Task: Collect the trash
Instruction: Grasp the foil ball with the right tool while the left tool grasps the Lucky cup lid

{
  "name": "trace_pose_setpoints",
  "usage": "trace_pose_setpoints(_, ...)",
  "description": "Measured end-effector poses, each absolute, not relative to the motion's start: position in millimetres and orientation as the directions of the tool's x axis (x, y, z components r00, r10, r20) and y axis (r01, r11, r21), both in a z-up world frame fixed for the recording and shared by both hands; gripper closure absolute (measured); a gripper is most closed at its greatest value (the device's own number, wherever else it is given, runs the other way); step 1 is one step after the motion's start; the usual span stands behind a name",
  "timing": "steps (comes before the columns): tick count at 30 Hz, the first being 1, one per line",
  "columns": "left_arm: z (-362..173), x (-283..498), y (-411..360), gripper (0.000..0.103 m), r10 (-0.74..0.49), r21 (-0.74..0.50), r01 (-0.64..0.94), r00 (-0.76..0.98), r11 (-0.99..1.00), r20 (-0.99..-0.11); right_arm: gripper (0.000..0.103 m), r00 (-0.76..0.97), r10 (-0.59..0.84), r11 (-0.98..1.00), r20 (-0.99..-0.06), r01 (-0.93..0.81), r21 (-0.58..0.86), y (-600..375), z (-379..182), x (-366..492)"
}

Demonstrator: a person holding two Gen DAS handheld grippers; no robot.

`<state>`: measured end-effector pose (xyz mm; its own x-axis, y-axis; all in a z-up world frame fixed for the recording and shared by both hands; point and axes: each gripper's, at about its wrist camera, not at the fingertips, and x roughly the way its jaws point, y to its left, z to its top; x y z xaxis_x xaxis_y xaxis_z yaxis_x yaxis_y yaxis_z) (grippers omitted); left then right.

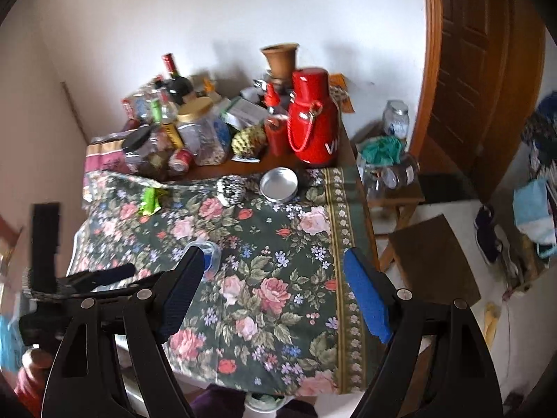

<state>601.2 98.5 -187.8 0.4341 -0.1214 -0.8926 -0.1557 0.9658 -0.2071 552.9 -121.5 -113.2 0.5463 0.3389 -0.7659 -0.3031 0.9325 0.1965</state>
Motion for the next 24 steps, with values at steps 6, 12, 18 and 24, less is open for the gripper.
trace_pose_setpoints(6, -266, 660, 118, 0.033, -0.137, -0.177, -0.124, 0.283, 0.976, -0.949, 0.024, 0.506, 0.276, 0.960, -0.818, -0.187, 0.208, -99, -141, 581)
trace_pose_setpoints(12, -296, 682, 117, 0.030, -0.125, -0.146, -0.064, 0.251, 0.987, -0.960, 0.024, 0.470, 0.246, 0.969, -0.847, -0.146, 0.200, -77, -165, 607)
trace_pose_setpoints(18, -301, 689, 105, 0.022, -0.074, -0.084, -0.021, 0.291, 0.996, -0.954, 0.024, 0.448, 0.236, 0.968, -0.862, -0.182, 0.170, -60, -179, 630)
trace_pose_setpoints(24, -303, 693, 103, 0.027, -0.027, -0.034, -0.014, 0.339, 0.999, -0.940, 0.024, 0.439, 0.243, 0.961, -0.865, -0.230, 0.153, -43, -185, 650)
